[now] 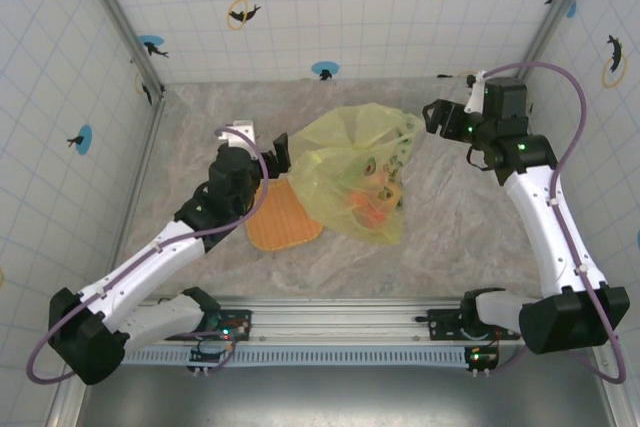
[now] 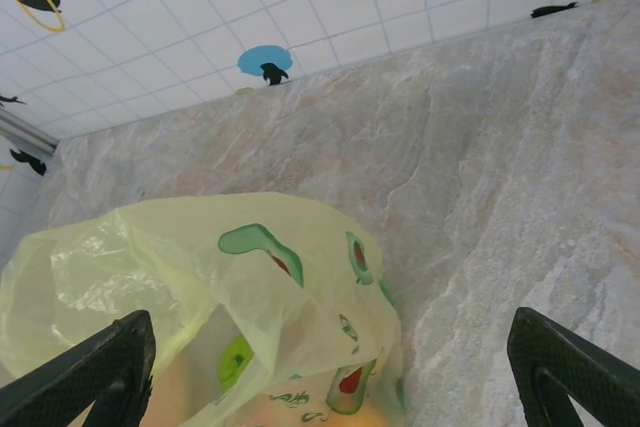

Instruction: Place the fruits into the plastic bag

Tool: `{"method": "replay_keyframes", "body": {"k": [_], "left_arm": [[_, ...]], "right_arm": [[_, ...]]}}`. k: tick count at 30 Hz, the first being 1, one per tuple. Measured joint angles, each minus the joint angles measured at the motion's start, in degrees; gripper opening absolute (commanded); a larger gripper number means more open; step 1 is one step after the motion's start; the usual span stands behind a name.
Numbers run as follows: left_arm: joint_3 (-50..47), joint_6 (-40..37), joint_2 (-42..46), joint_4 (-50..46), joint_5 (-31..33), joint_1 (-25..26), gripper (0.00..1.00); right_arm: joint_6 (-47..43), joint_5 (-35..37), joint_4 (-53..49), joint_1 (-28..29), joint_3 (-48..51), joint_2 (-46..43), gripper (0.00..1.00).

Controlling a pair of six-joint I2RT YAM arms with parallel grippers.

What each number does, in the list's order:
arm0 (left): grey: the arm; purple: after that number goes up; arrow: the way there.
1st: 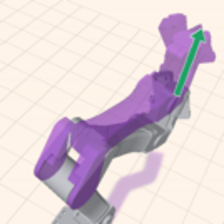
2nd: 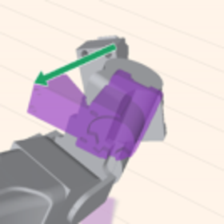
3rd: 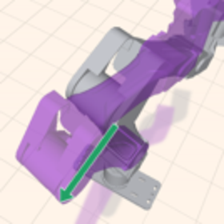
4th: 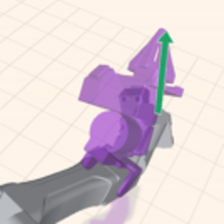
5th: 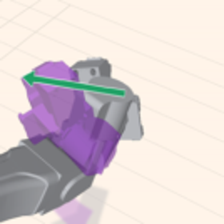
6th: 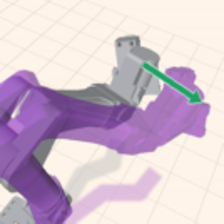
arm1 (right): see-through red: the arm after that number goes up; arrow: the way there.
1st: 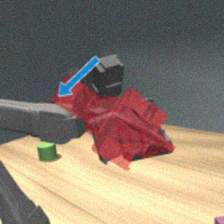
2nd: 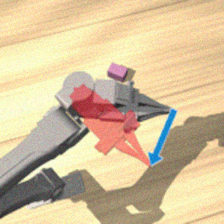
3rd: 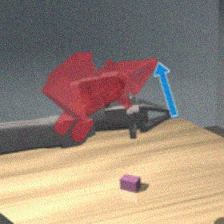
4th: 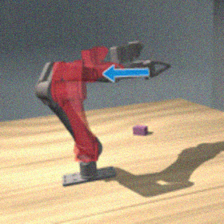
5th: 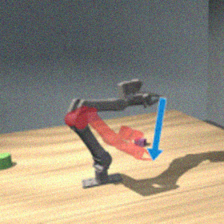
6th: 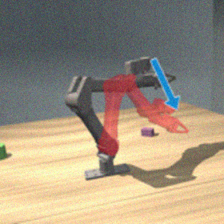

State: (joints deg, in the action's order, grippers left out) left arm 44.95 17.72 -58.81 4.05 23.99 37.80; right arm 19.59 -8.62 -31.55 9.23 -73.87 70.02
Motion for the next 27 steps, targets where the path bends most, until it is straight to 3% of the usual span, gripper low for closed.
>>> {"method": "replay_keyframes", "body": {"k": [4,10,19,27], "left_arm": [[-2.6,0.0,0.3,1.6,5.6,-0.6,0.98],[-9.5,1.7,0.3,3.9,9.9,-6.3,0.97],[-23.6,1.6,-0.6,12.5,15.6,-11.3,0.97],[-34.1,-5.8,-7.8,27.0,16.9,-19.7,0.97]], "right_arm": [[-1.2,2.5,0.4,-0.1,0.4,-0.5,1.0],[-4.6,11.4,3.8,-0.7,9.0,-4.3,1.0],[-7.5,24.1,14.4,-1.8,28.4,-7.7,1.0],[-8.0,33.8,30.8,-2.6,48.0,-8.0,1.0]]}}
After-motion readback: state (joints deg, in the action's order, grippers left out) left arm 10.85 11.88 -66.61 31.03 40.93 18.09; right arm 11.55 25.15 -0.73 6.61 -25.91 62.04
